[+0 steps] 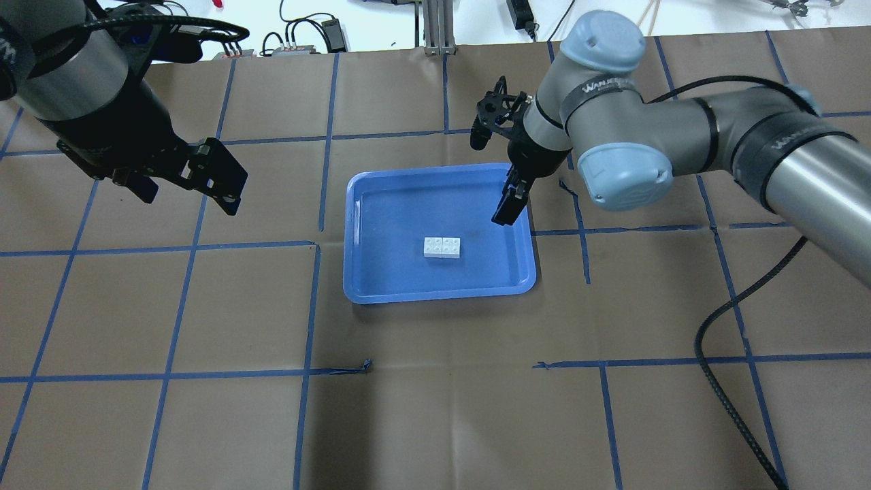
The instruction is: Assemble white blocks and place on blue tray
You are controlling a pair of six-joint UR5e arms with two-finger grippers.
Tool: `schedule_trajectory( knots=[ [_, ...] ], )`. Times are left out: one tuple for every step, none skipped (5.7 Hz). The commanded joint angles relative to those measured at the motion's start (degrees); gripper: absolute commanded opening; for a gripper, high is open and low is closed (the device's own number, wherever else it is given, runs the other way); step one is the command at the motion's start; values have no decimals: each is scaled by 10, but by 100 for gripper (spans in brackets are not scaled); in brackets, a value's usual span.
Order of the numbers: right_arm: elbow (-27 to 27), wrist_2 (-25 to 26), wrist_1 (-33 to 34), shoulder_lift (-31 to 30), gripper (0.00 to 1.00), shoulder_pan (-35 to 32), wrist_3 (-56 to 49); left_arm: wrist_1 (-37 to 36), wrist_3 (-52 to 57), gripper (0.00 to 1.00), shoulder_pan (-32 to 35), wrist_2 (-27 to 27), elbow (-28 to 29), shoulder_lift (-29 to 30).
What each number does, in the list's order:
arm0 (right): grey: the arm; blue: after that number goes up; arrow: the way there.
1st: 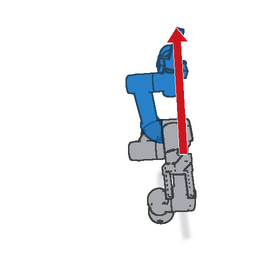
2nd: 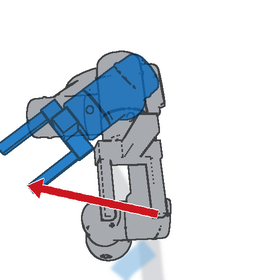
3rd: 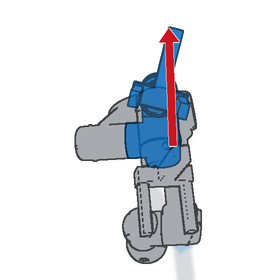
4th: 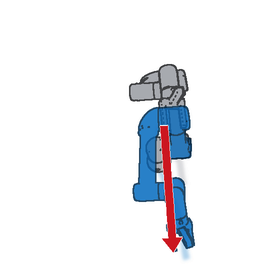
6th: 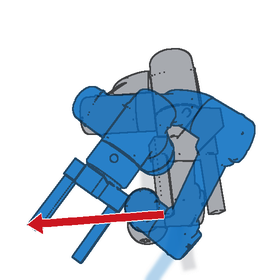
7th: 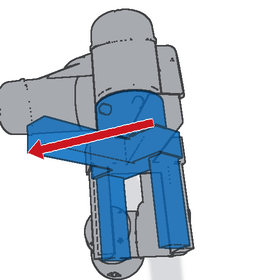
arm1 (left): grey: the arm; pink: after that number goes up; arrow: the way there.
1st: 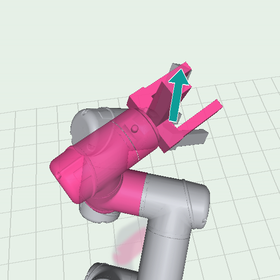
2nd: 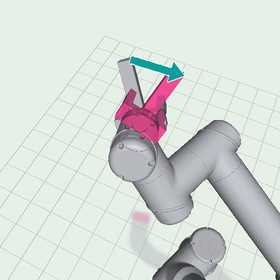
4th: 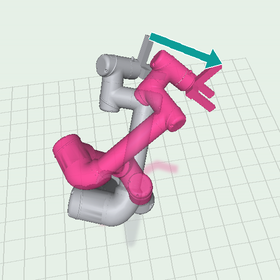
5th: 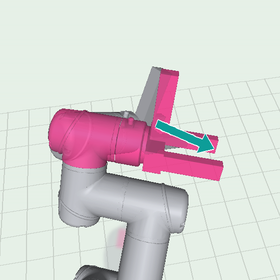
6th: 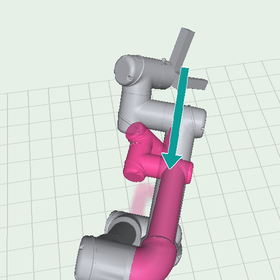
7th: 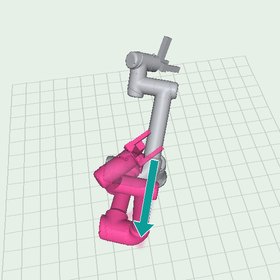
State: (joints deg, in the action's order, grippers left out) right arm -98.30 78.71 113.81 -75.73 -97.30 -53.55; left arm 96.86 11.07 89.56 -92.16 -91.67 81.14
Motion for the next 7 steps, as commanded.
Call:
schedule_trajectory(
  knots=[
    [20,65,-68,-58,100,22,244,0,0,99,0,0,0,0],
    [21,81,-126,-89,100,52,369,0,0,99,0,0,0,0],
    [30,99,-160,-106,100,68,442,0,0,99,0,0,0,0],
    [67,108,-204,-101,100,71,498,0,0,99,0,0,0,1],
    [119,108,-255,-93,100,70,547,0,0,99,0,0,-1,0],
    [145,106,-275,-85,100,69,556,0,0,99,0,0,0,0],
    [147,105,-275,-84,100,69,556,0,0,99,0,0,0,0]
  ],
)
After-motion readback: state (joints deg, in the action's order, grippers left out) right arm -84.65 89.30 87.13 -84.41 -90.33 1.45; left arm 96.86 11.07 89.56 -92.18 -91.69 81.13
